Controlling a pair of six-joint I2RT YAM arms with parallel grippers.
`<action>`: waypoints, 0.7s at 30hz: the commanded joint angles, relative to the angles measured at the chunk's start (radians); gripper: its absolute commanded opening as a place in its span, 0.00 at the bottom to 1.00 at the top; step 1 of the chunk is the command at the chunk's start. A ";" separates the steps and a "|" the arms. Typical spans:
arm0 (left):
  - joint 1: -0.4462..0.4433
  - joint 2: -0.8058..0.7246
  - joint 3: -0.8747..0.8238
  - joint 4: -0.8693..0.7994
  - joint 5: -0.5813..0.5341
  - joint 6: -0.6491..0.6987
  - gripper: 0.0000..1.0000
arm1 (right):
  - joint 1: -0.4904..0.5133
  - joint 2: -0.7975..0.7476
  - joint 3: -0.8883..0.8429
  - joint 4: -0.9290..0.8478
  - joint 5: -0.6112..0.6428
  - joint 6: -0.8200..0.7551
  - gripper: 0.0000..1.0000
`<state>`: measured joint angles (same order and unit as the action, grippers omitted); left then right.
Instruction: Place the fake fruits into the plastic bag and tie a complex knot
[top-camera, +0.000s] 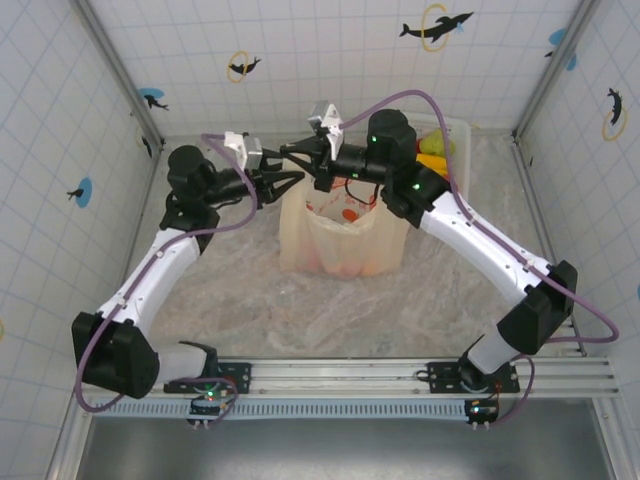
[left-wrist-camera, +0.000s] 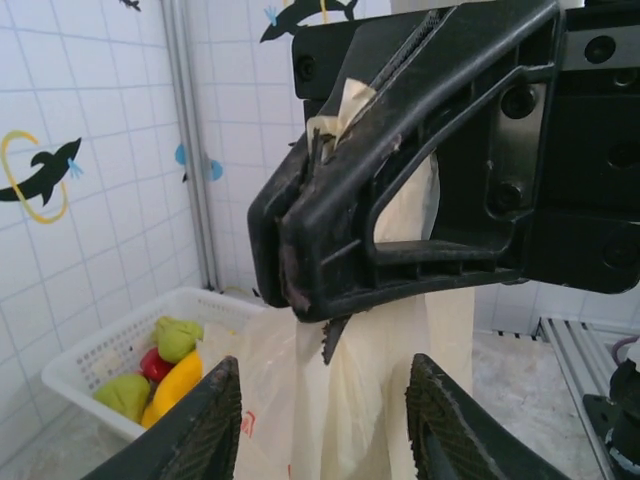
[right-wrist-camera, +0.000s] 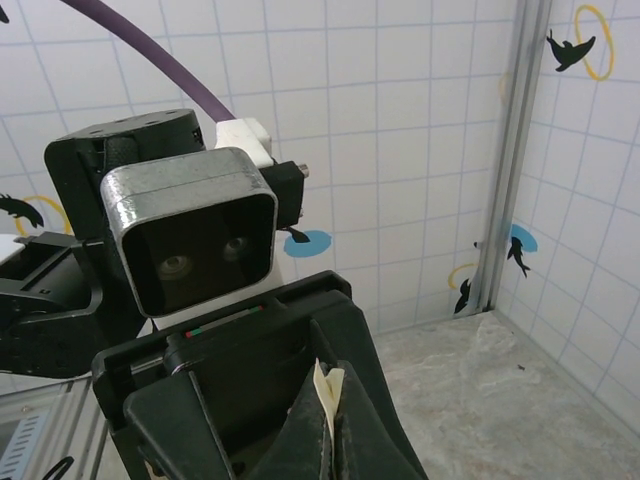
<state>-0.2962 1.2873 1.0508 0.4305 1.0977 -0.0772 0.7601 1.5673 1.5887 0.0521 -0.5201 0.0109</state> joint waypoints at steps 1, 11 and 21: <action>-0.019 0.012 -0.003 0.033 0.060 -0.014 0.36 | 0.005 -0.033 0.040 0.015 0.021 0.009 0.00; -0.023 0.022 -0.073 -0.044 0.034 0.050 0.06 | 0.006 -0.047 0.052 0.012 0.050 0.017 0.00; -0.023 0.060 -0.151 -0.044 0.022 0.050 0.06 | -0.001 -0.050 0.086 -0.005 0.066 0.013 0.00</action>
<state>-0.3153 1.3174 0.9478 0.4427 1.1145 -0.0498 0.7597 1.5658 1.5887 -0.0559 -0.4633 0.0185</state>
